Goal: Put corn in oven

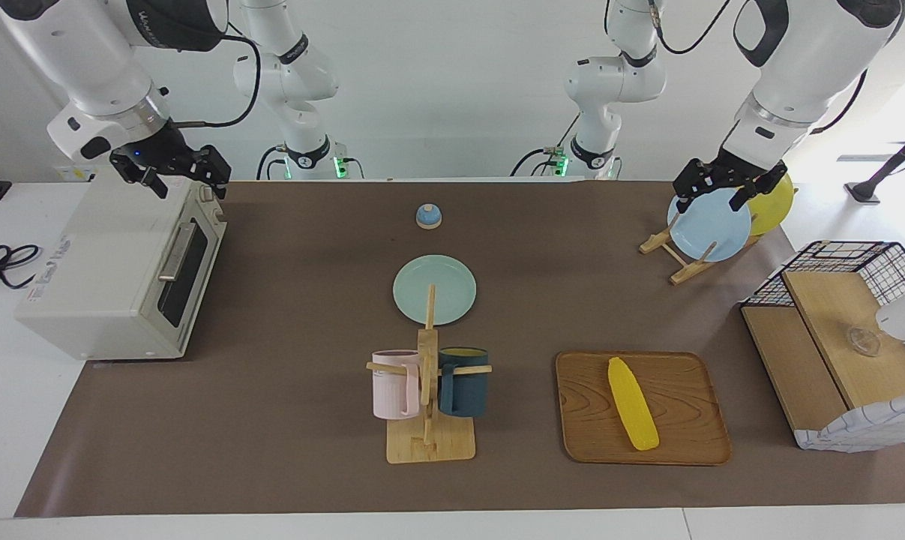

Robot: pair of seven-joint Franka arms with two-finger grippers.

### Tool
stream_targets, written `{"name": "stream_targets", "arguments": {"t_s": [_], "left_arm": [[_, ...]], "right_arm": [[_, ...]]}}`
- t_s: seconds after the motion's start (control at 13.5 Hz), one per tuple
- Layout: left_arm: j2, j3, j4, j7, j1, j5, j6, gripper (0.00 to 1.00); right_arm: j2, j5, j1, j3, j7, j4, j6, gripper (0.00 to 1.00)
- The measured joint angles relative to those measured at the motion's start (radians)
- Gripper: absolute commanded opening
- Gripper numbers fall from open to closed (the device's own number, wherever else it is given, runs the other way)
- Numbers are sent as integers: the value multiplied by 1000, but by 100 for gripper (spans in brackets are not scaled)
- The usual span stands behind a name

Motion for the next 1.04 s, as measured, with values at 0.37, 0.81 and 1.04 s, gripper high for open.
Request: {"name": "stream_targets", "arguments": {"t_s": [0.37,0.81,1.04], "left_arm": [[0,0,0,0,1,0,4,100],[0,-2,-1,0,2,0,55,100],[11,-8,-6,0,-1,-21,71,100]], "right_arm": [[0,0,0,0,0,0,0,100],[0,0,0,0,0,0,0,100],[0,0,0,0,0,0,0,100]]}}
